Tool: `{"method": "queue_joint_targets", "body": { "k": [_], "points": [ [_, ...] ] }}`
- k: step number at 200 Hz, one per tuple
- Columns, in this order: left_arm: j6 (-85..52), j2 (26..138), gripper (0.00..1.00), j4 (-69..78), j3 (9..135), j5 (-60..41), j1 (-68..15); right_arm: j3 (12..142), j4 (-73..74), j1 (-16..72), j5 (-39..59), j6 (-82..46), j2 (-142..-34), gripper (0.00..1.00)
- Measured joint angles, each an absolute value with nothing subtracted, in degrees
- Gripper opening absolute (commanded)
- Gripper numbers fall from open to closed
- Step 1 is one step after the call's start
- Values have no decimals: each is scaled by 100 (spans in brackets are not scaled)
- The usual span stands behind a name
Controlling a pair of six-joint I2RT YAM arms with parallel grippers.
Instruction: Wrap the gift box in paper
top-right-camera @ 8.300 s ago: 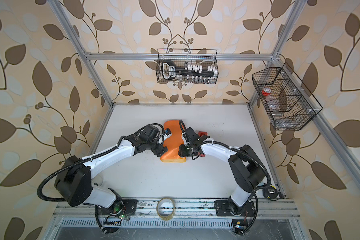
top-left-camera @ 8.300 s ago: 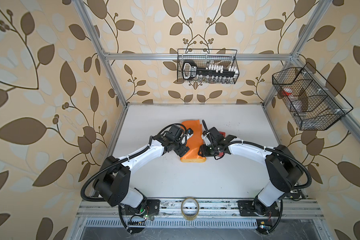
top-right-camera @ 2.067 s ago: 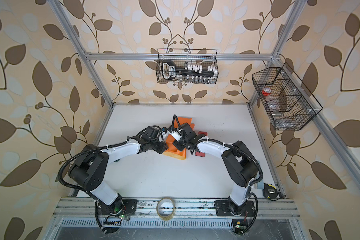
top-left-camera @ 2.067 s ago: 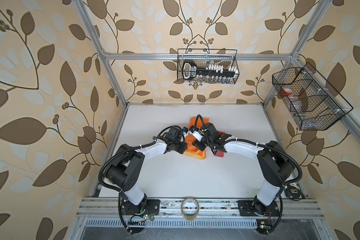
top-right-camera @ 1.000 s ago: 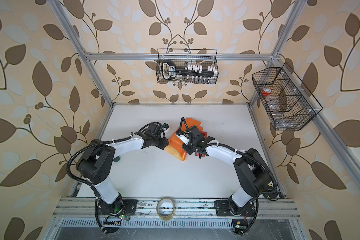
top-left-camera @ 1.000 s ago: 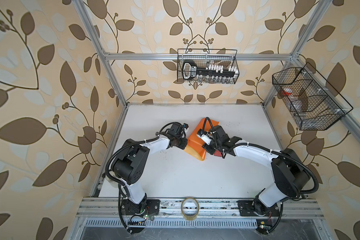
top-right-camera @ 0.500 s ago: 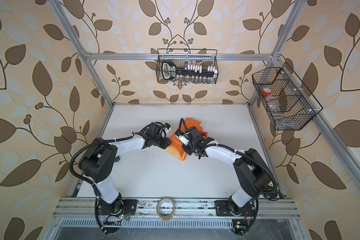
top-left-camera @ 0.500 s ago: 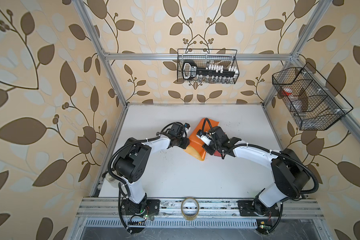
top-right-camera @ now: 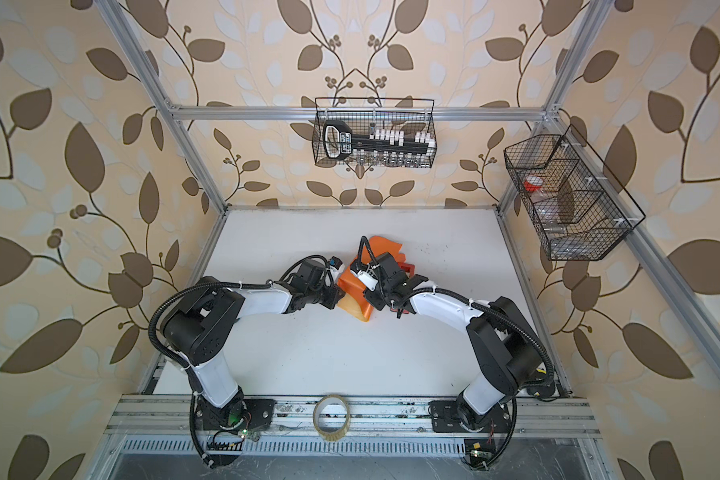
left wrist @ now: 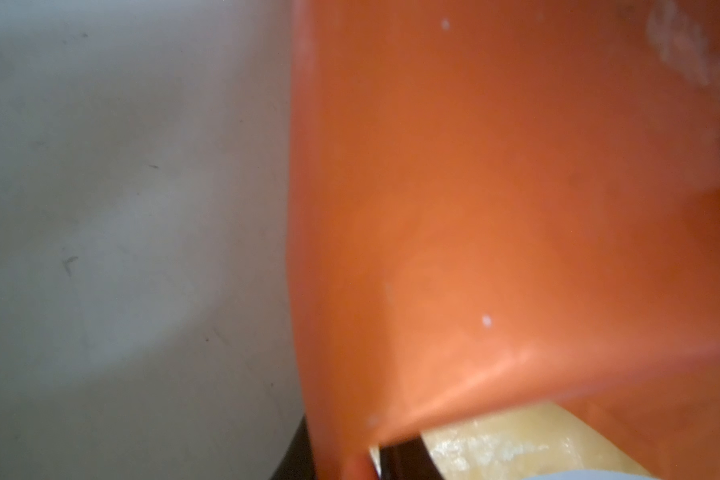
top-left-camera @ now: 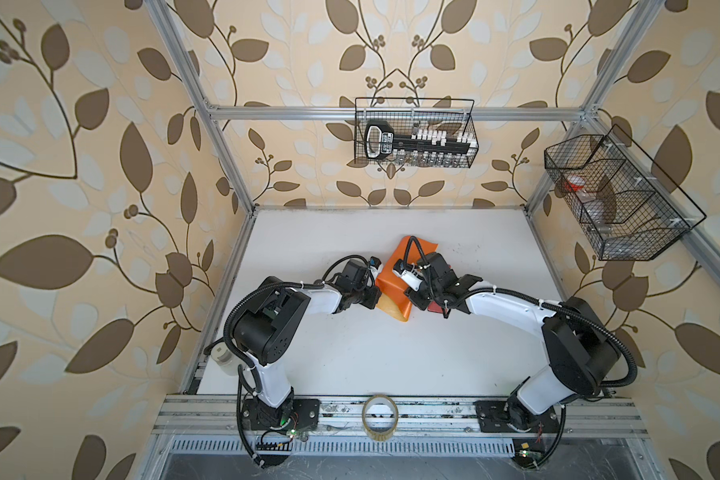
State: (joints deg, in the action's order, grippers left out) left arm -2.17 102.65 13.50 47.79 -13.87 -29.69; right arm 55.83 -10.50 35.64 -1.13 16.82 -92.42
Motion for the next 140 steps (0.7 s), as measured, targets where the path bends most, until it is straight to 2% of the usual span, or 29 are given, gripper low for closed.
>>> {"method": "queue_joint_targets", "body": {
  "k": [89, 100, 140],
  "points": [
    [-357, 10348, 5, 1826, 4652, -1087, -2971, 5583, -1048, 3573, -113, 1682, -9244, 38],
    [-366, 10346, 9, 1804, 4652, -1081, -2971, 5583, -1048, 3592, -115, 1682, -9244, 38],
    [-434, 10175, 38, 1293, 4711, -1186, -2971, 5586, -1013, 3601, -152, 1682, -9275, 38]
  ]
}}
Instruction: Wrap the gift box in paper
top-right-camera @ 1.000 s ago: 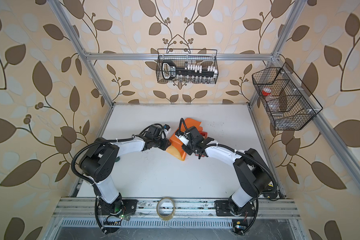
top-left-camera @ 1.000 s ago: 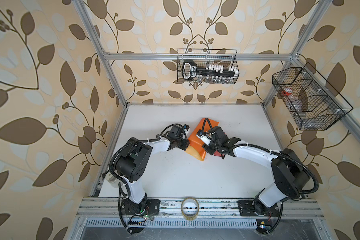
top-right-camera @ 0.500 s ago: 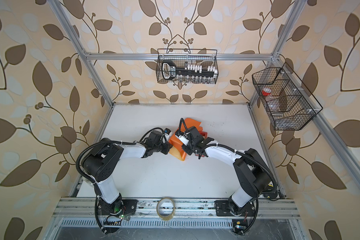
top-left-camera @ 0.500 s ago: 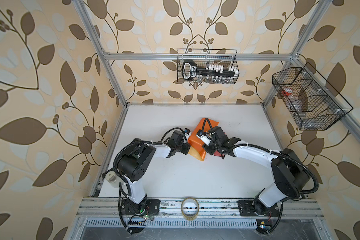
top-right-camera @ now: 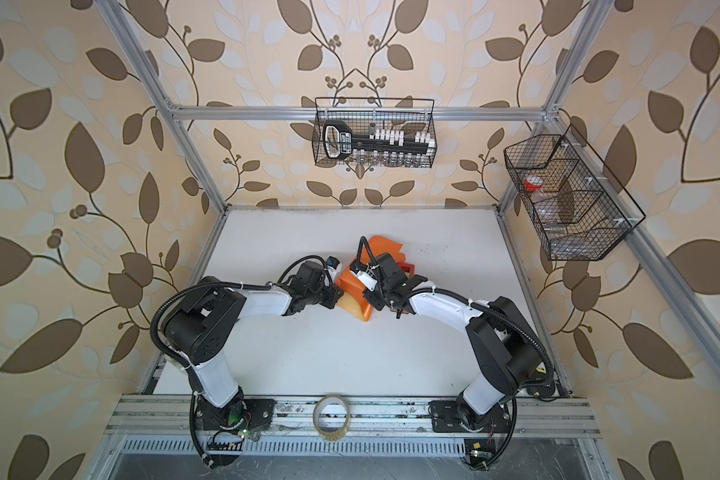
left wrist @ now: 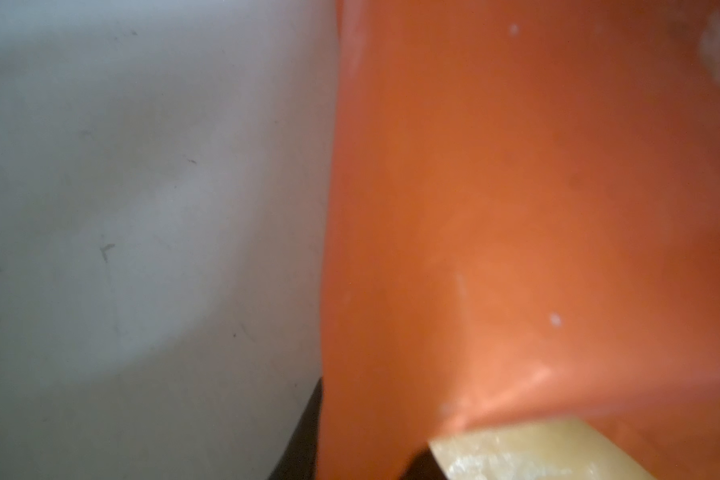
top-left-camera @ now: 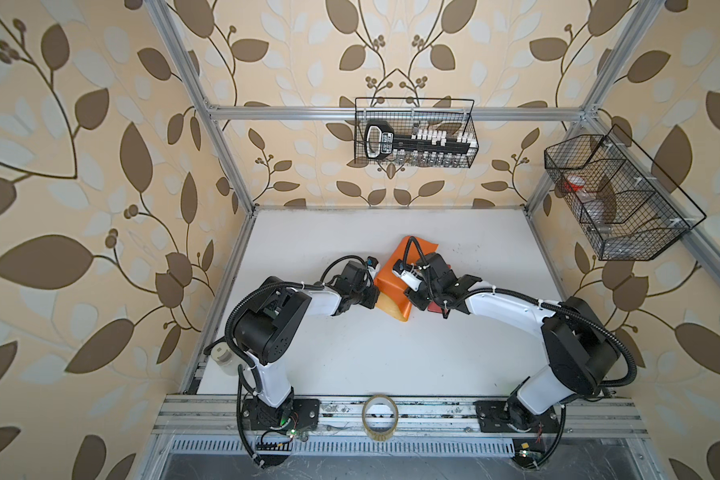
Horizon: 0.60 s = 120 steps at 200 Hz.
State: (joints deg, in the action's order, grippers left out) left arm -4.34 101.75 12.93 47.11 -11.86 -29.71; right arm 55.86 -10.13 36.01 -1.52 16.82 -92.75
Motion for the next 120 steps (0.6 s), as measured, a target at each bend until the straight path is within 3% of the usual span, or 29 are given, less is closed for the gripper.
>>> {"method": "queue_joint_targets", "body": {
  "k": [28, 77, 91, 120],
  "points": [
    [-432, 9817, 45, 644, 4755, -1356, -2947, 5586, -1000, 3601, -152, 1691, -9279, 38],
    [-405, 9321, 45, -405, 5186, -1916, -2265, 5586, -1002, 3601, -152, 1704, -9279, 38],
    [-375, 9279, 37, -635, 5382, -1957, -2010, 5586, -1004, 3601, -150, 1704, -9279, 38],
    [-305, 9251, 3, -823, 5575, -1900, -1621, 5586, -1004, 3599, -152, 1723, -9279, 38]
  ]
}}
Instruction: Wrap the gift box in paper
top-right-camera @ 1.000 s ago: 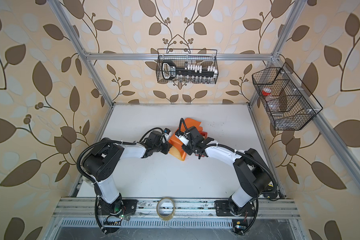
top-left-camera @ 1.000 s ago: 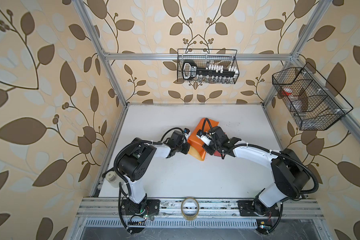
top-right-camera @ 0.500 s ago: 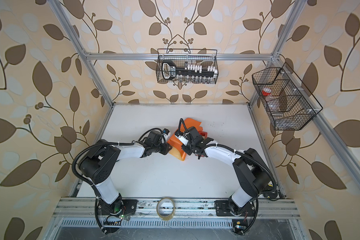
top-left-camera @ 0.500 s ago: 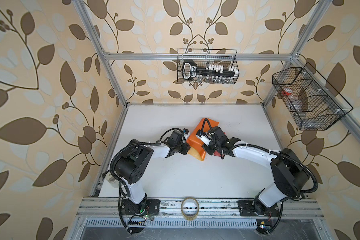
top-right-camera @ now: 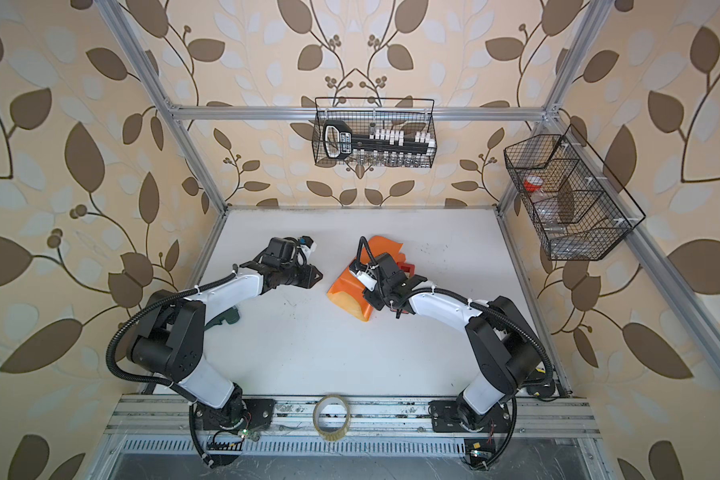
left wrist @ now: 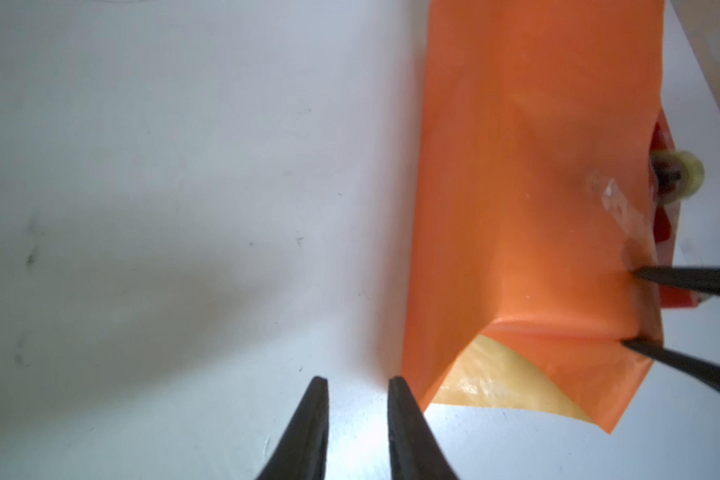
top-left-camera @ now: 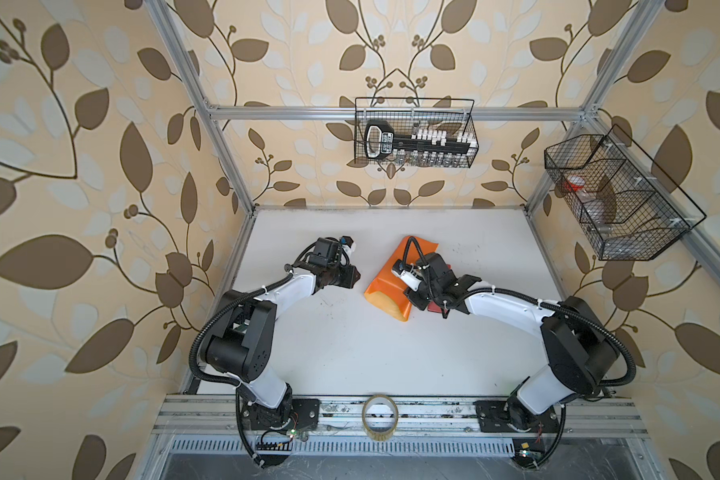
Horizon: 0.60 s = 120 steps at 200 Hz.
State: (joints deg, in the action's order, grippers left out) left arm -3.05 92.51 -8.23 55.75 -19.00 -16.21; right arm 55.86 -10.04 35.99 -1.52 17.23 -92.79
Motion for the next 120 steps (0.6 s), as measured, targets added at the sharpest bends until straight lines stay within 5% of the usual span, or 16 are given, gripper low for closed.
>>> {"method": "queue_joint_targets", "body": {
  "k": [120],
  "points": [
    [-152, 10680, 0, -1057, 6274, -2272, -2062, 5586, -1002, 3599, -150, 1745, -9279, 38]
  ]
}}
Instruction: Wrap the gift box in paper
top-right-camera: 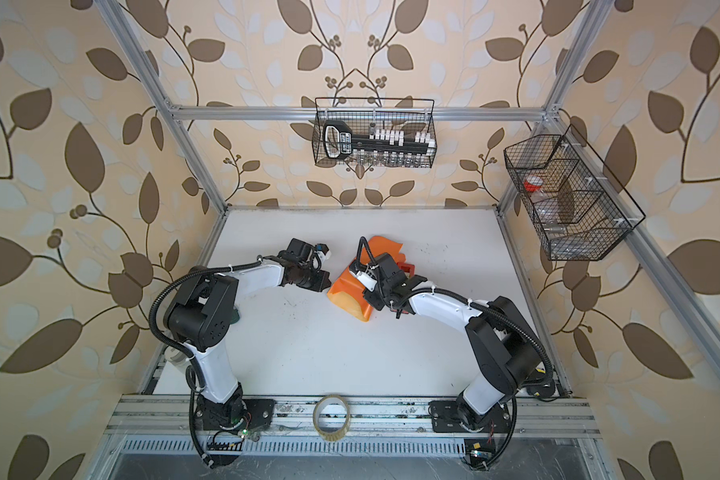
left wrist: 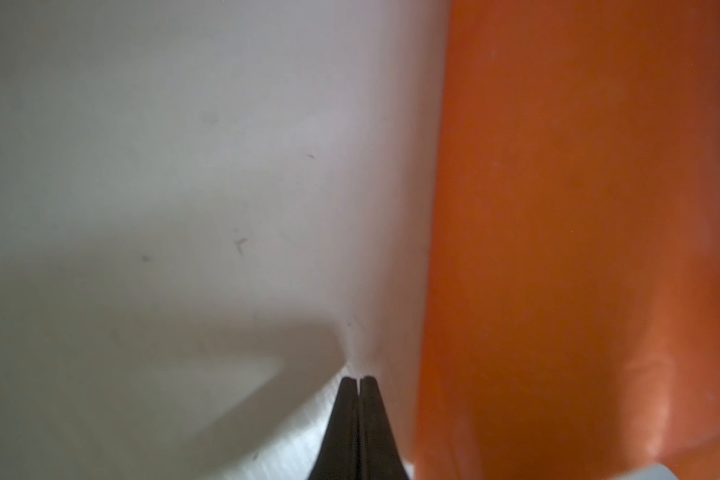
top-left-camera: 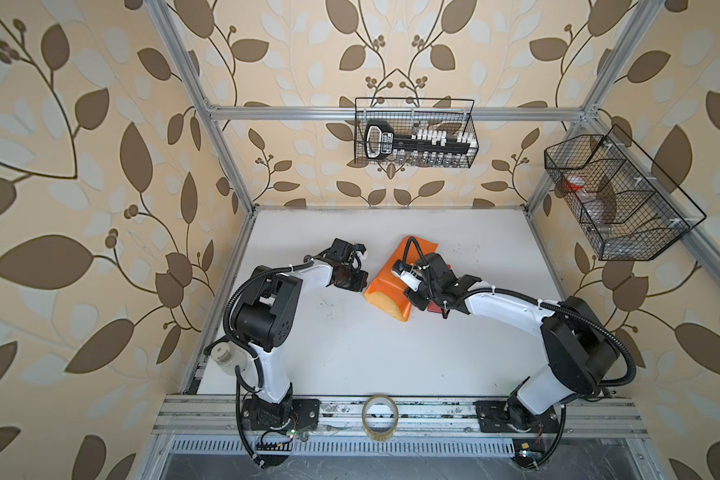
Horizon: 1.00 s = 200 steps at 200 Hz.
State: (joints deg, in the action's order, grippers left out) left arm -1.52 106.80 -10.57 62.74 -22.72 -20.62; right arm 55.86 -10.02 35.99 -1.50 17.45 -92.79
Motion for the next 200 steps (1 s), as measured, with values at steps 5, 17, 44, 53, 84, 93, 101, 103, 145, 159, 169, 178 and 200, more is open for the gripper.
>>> {"method": "queue_joint_targets", "body": {
  "k": [5, 17, 44, 53, 84, 93, 101, 103, 145, 159, 169, 178, 200],
  "points": [
    [-158, 10680, 0, -1011, 6239, -2335, -2086, 5586, -1002, 3599, -150, 1745, -9279, 37],
    [-185, 10680, 0, -902, 6112, -2451, -2112, 5588, -1002, 3599, -150, 1745, -9279, 37],
    [-320, 10680, 0, -744, 5859, -2711, -2143, 5592, -1009, 3599, -150, 1745, -9286, 37],
    [-368, 10680, 0, -703, 5852, -2777, -2143, 5592, -1004, 3599, -150, 1747, -9286, 37],
    [-593, 10680, 0, -534, 5802, -2971, -2141, 5618, -1011, 3599, -148, 1750, -9312, 37],
    [-631, 10680, 0, -454, 5760, -3015, -2141, 5618, -1009, 3599, -148, 1752, -9312, 37],
    [-648, 10680, 0, -403, 5728, -3030, -2141, 5618, -1009, 3601, -145, 1758, -9312, 37],
    [-652, 10680, 0, -390, 5719, -3033, -2141, 5618, -1009, 3601, -148, 1763, -9312, 37],
    [-666, 10643, 0, -279, 5647, -3118, -2143, 5618, -1009, 3599, -145, 1767, -9312, 37],
    [-666, 10586, 0, -281, 5601, -3144, -2143, 5618, -1011, 3599, -148, 1767, -9312, 37],
    [-663, 10534, 0, -303, 5590, -3153, -2145, 5618, -1011, 3599, -145, 1767, -9312, 37],
    [-659, 10475, 0, -305, 5590, -3153, -2147, 5618, -1009, 3599, -145, 1767, -9314, 37],
    [-631, 10322, 0, -296, 5590, -3153, -2147, 5625, -1013, 3599, -143, 1776, -9323, 37]
  ]
}}
